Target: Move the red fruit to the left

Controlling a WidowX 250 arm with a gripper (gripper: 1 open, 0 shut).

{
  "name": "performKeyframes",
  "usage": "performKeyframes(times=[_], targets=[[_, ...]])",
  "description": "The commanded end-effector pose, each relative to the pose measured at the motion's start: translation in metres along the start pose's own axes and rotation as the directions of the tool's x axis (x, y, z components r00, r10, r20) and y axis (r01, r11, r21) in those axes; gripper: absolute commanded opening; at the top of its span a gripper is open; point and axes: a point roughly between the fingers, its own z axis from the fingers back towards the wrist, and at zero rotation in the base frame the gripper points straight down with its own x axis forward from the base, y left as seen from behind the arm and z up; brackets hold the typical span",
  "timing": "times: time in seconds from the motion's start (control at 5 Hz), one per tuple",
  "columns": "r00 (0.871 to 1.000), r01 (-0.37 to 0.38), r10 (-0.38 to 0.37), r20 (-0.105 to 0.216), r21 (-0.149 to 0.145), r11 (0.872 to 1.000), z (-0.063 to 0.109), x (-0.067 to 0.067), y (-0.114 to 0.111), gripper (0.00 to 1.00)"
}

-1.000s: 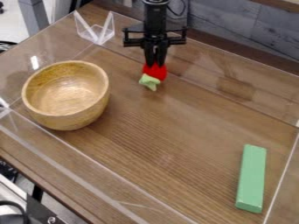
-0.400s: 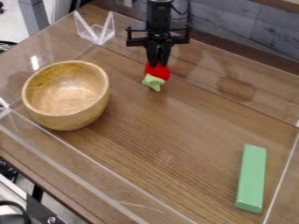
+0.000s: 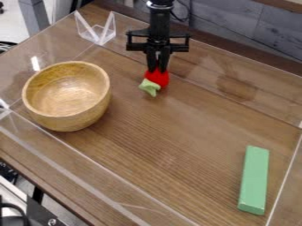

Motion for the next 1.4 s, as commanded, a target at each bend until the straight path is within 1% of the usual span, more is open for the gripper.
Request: performKeyframes(times=[0.0,0.2,0.4,0.8,1.2], targets=[[0.998,-0.029,0.032,0.048,-0.065,0.997,0.042,0.022,0.015,0.00],[0.998,-0.054,0.058,0.039,-0.093,0.994,0.061,0.037,0.038,0.00],[0.999,-0.030,0.034,0.038,-0.085,0.996,0.067,0.045,0.052,0.00],[0.999,0.040,-0.039,0.038,-0.035,0.999,0.057,0.053,0.064,0.00],[0.999,0.021,-0.020,0.030,-0.005,1.000,0.033,0.059,0.070,0.00]])
